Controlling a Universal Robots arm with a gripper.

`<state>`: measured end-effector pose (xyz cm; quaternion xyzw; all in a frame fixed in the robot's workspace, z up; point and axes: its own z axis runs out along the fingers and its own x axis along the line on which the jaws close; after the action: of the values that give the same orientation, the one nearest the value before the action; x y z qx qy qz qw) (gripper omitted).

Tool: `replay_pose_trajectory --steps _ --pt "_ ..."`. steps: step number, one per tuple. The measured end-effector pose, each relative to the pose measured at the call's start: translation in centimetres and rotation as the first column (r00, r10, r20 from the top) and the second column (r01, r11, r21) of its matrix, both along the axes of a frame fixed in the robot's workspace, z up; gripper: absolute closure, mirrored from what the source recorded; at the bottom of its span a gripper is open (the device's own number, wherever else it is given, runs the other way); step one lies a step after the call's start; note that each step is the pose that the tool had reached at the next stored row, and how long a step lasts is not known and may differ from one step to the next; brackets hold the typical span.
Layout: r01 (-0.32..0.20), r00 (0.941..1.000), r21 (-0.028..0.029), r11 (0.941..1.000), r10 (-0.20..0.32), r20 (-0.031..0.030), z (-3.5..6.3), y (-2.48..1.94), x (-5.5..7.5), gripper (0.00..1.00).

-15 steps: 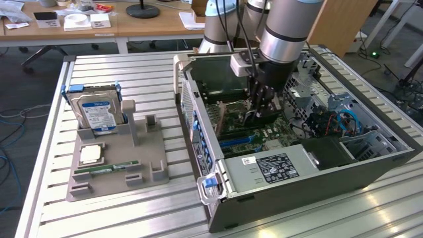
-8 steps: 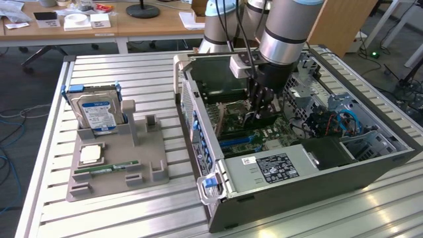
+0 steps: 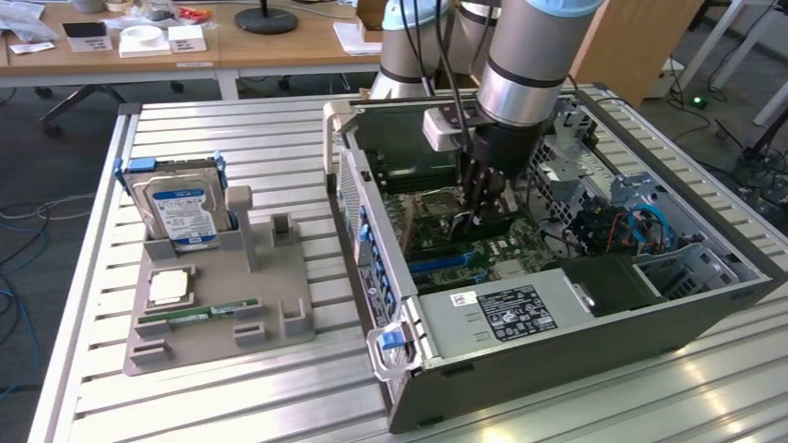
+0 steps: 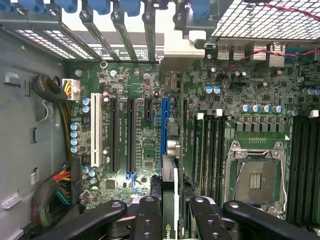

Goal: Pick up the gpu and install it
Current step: 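Insert the gpu into the slot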

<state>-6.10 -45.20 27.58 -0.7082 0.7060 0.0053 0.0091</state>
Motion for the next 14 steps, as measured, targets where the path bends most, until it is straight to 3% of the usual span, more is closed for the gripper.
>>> replay_pose_trajectory --steps 14 --pt "0.0 1.0 0.0 1.0 0.0 0.0096 -1.02 0.0 -0.8 0.74"
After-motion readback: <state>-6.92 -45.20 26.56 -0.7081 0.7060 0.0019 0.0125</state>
